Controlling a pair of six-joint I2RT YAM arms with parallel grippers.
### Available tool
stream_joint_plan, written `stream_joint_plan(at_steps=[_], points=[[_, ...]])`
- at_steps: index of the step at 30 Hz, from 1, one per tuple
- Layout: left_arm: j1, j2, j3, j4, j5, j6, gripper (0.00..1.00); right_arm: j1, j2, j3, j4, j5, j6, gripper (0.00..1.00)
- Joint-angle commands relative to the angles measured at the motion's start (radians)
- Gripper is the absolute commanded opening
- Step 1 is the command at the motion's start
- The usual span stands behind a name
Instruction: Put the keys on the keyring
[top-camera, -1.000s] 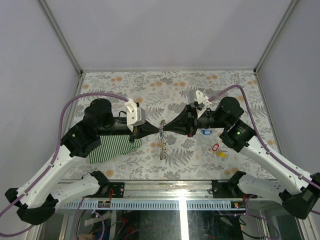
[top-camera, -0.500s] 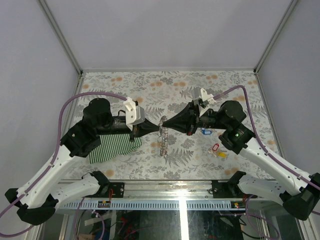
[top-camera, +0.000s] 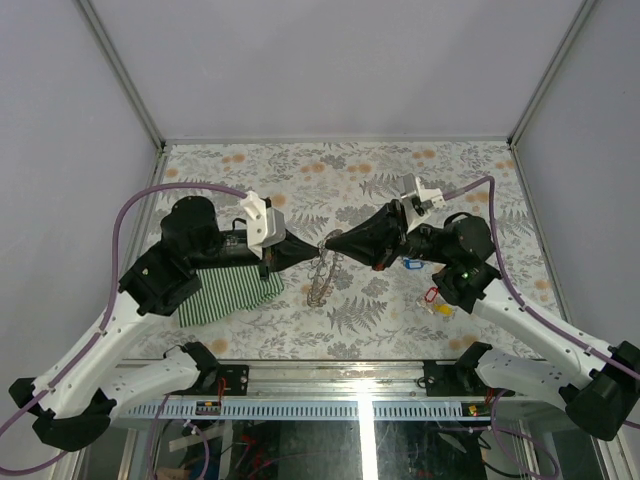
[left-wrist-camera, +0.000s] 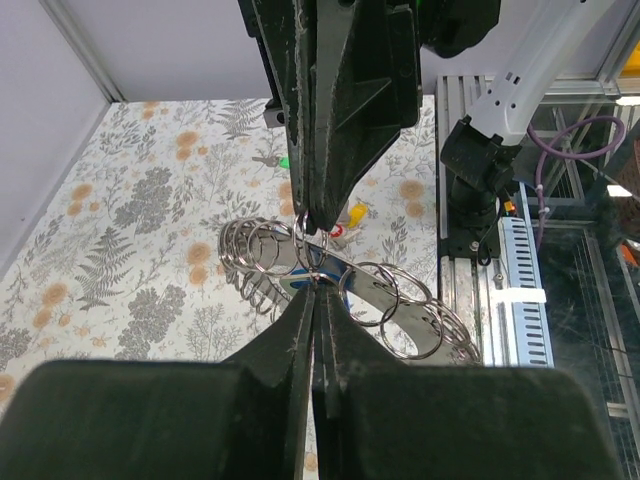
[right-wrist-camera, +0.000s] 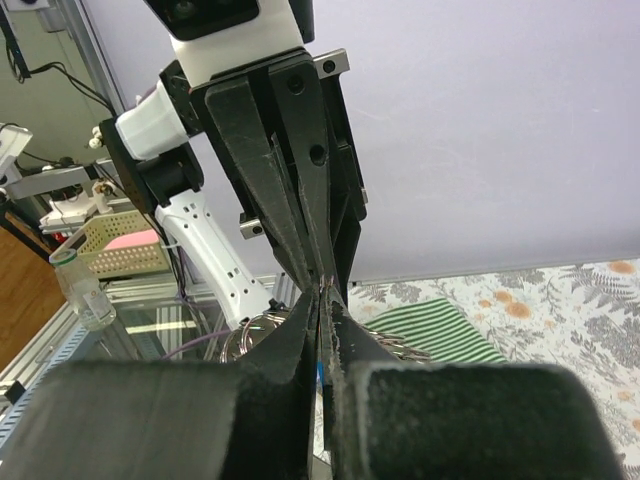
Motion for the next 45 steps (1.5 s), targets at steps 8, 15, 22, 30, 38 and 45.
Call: stream_joint_plan(at_steps=[8,15,22,30,38,45], points=[[-0.003,-0.091,-0.027,0.198,-0.022,-0.120,0.20,0.006,-0.075,0.028,0.087,-0.022,-0.077,0.00],[-0.003,-0.131,-0.066,0.301,-0.012,-0.200,0.29,0.005,-0.092,0.057,0.033,-0.078,-0.116,0.00],[-0.003,-0.118,-0.107,0.416,0.034,-0.285,0.32,0.005,-0.095,0.083,-0.007,-0.100,-0.140,0.00],[-0.003,-0.086,-0.140,0.478,0.072,-0.330,0.33,0.005,-0.096,0.093,-0.023,-0.093,-0.156,0.00],[-0.003,-0.064,-0.157,0.502,0.097,-0.350,0.33,0.005,-0.089,0.102,-0.023,-0.090,-0.160,0.00],[-0.003,-0.044,-0.159,0.510,0.109,-0.355,0.27,0.005,-0.085,0.104,-0.023,-0.087,-0.164,0.00]])
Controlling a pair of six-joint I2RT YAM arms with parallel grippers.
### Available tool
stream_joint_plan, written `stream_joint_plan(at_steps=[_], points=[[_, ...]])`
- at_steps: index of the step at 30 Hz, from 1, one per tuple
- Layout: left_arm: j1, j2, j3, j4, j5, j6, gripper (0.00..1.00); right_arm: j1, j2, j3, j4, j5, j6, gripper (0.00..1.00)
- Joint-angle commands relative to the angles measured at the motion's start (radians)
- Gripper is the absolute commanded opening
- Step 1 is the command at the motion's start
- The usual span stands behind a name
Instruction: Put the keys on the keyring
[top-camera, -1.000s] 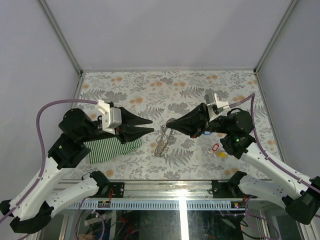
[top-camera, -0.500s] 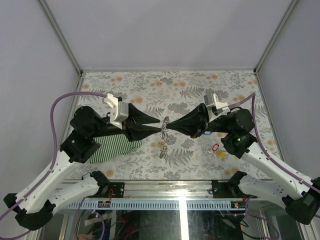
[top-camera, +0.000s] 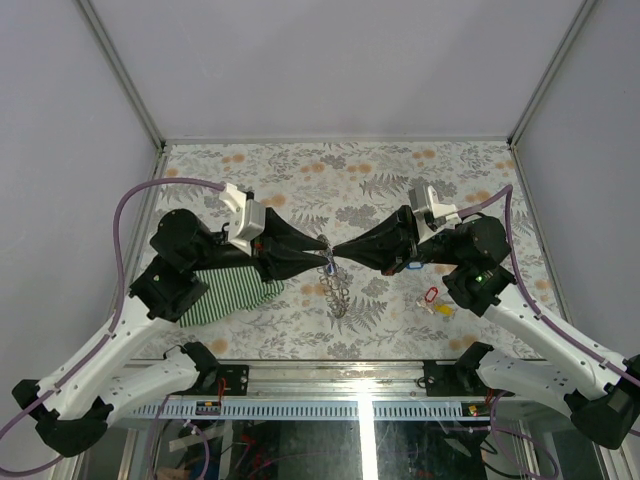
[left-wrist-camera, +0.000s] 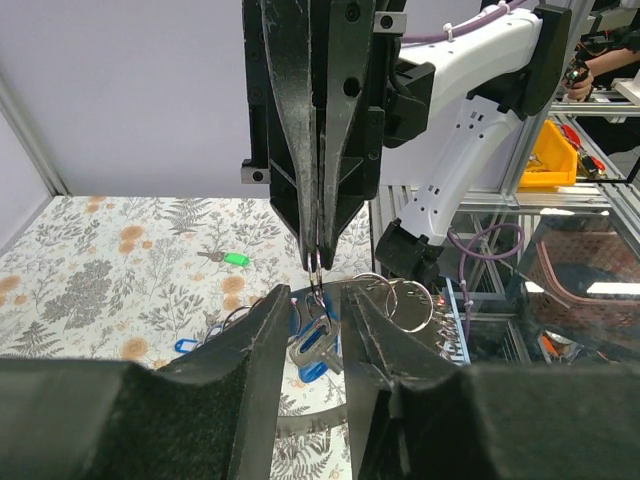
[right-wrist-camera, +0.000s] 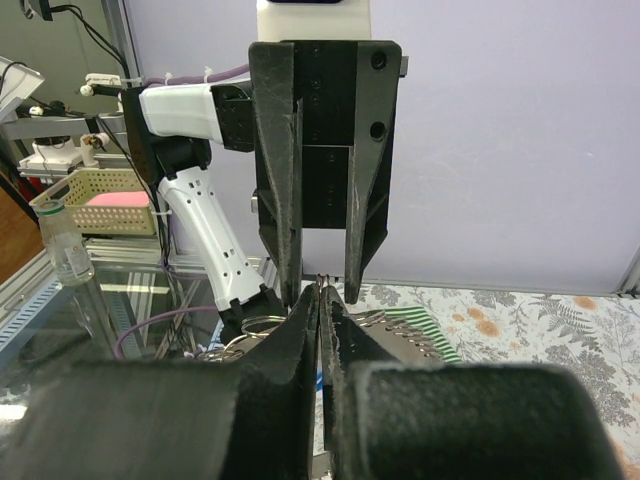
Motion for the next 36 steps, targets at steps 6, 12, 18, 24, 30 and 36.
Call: stream_joint_plan(at_steps=[6,12,18,24,30,36], points=[[-0.004,0.013,-0.012,0.074,0.021,-0.015,0.17,0.006,-0.019,0.062,0.060,-0.005,-0.018,0.00],[-0.005,0.014,-0.009,0.080,0.018,-0.023,0.08,0.006,-0.019,0.057,0.046,-0.002,-0.029,0.00],[-0.004,0.022,0.006,0.071,0.018,-0.027,0.00,0.005,-0.024,0.057,0.018,0.005,-0.049,0.00],[-0.004,0.044,0.098,-0.138,-0.012,0.064,0.00,0.005,-0.053,0.067,-0.078,0.027,-0.117,0.21],[-0.003,0.104,0.243,-0.460,-0.065,0.239,0.00,0.005,-0.094,0.100,-0.272,0.115,-0.215,0.40],[-0.003,0.213,0.415,-0.800,-0.140,0.400,0.00,0.005,-0.072,0.146,-0.474,0.158,-0.270,0.44]])
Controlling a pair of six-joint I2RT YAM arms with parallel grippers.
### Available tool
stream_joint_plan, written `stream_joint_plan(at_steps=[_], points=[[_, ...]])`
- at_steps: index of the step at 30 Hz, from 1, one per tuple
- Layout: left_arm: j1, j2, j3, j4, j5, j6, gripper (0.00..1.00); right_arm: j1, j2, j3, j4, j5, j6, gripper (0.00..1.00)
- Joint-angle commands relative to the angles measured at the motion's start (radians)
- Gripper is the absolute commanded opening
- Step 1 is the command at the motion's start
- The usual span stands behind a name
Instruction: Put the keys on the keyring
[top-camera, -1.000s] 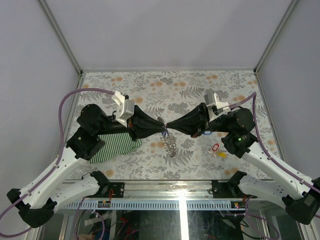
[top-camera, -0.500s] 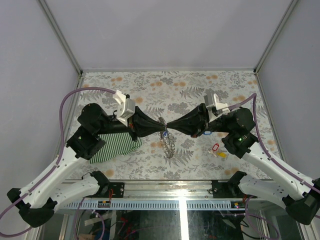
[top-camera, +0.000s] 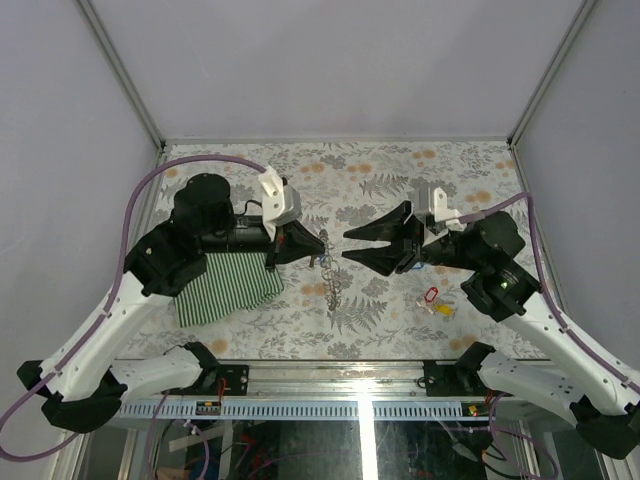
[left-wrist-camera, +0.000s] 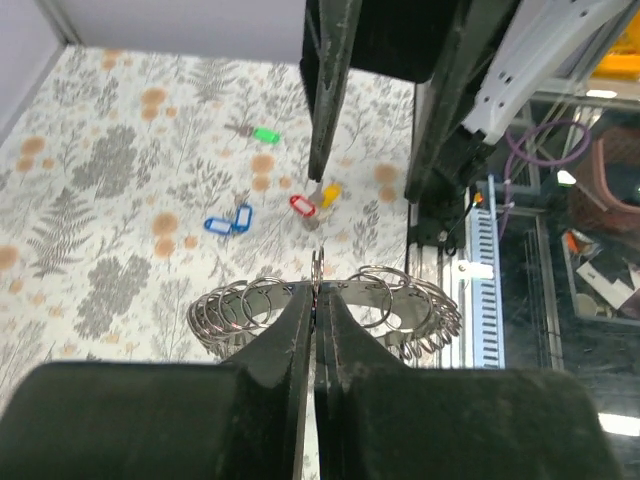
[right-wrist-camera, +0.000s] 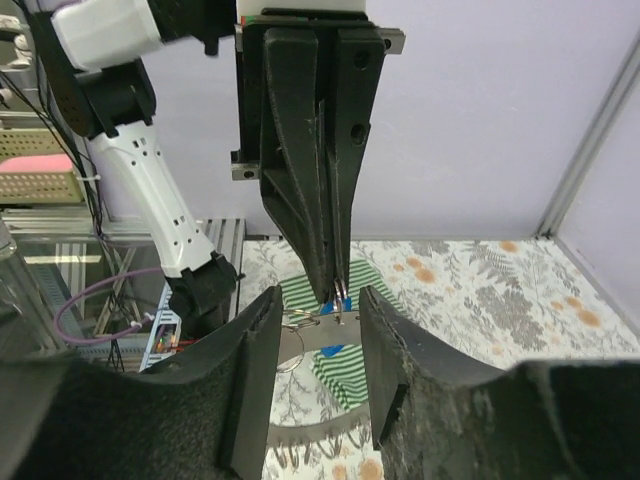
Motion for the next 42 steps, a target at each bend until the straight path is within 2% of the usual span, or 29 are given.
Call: stream_joint_plan(at_steps=[1,7,10,15,28,42], points=[[-0.004,0.075,0.135,-0.308,-0.083,0.172,0.00,0.005,0.013,0.063,-0.159,0.062,-0.062,0.44],[-0.010,0.213,0.300,-0.603,-0.211,0.269,0.00,0.006,0.061,0.076,-0.237,0.040,-0.073,0.47],[-0.057,0.238,0.329,-0.635,-0.318,0.264,0.00,0.004,0.084,0.070,-0.239,0.021,-0.074,0.47],[-0.103,0.303,0.396,-0.705,-0.404,0.253,0.00,0.005,0.134,0.052,-0.212,-0.033,-0.064,0.49],[-0.166,0.351,0.442,-0.752,-0.413,0.245,0.00,0.006,0.224,-0.029,0.007,-0.136,0.062,0.48],[-0.170,0.336,0.433,-0.745,-0.380,0.272,0.00,0.014,0.279,-0.025,0.006,-0.162,0.057,0.37]])
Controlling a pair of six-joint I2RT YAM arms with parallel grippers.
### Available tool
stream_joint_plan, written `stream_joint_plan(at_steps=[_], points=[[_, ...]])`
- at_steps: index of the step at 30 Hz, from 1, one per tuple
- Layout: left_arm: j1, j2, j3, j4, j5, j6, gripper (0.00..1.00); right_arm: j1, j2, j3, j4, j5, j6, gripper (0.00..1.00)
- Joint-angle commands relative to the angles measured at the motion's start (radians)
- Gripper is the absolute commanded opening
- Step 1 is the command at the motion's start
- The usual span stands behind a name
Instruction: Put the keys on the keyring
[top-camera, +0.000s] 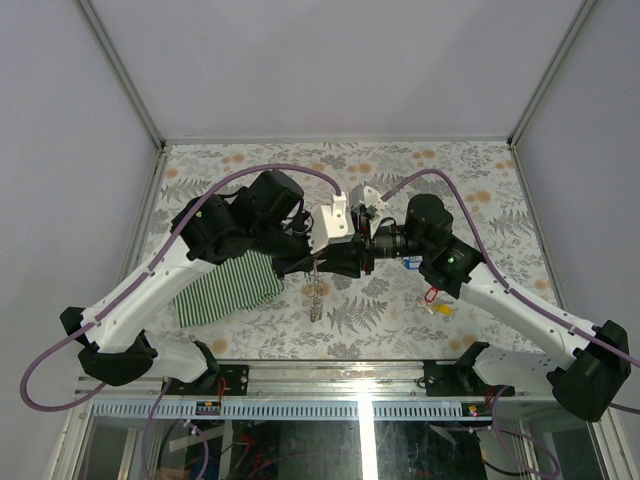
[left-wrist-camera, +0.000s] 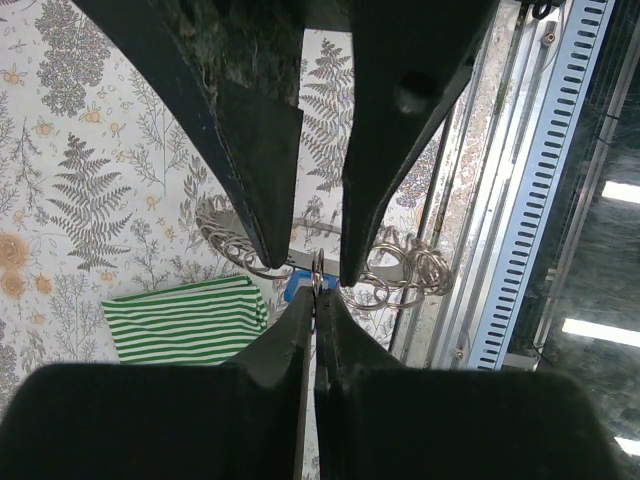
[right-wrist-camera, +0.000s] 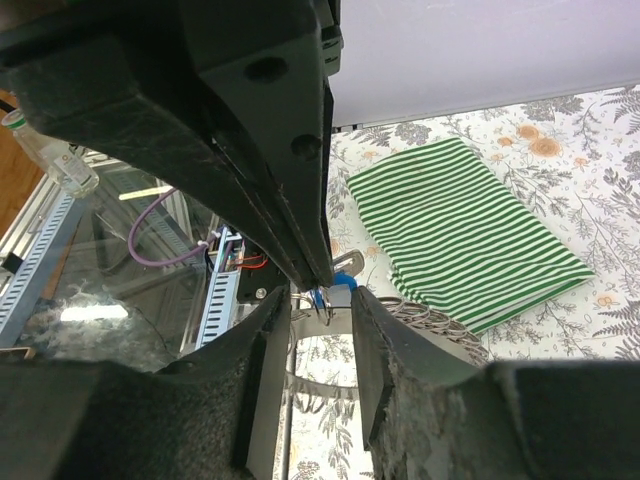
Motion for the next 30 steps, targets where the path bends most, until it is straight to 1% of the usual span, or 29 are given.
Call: stream_joint_plan(at_steps=[1,6,10,14,15,18,23,24,28,30], points=[[-0.008,-0.018,0.029,0.009,0.019,0.018,0.00,0.013,0.017,0.011,0.057,-0.035,0.001,0.35],[-0.009,-0.021,0.027,0.013,0.022,0.020,0.00,0.016,0.032,0.018,0.049,-0.041,-0.006,0.30],[-0.009,-0.020,0.028,0.013,0.026,0.021,0.00,0.019,0.036,0.022,0.047,-0.042,-0.009,0.22],[-0.008,-0.020,0.030,0.014,0.025,0.021,0.00,0.023,0.040,0.026,0.048,-0.042,-0.010,0.17],[-0.008,-0.020,0.031,0.014,0.026,0.021,0.00,0.023,0.041,0.027,0.047,-0.043,-0.010,0.15],[-0.008,-0.025,0.031,0.018,0.024,0.020,0.00,0.025,0.044,0.030,0.046,-0.051,-0.011,0.01],[-0.009,-0.042,0.015,0.041,0.026,0.023,0.00,0.028,0.016,0.021,0.049,-0.041,-0.023,0.00],[-0.009,-0.051,0.009,0.055,0.028,0.023,0.02,0.028,0.001,0.018,0.056,-0.030,-0.022,0.00],[-0.008,-0.117,-0.038,0.133,0.046,0.016,0.22,0.028,-0.045,0.019,0.079,-0.020,-0.018,0.00],[-0.008,-0.159,-0.075,0.196,0.038,0.000,0.29,0.027,-0.064,0.027,0.087,-0.020,-0.012,0.00]])
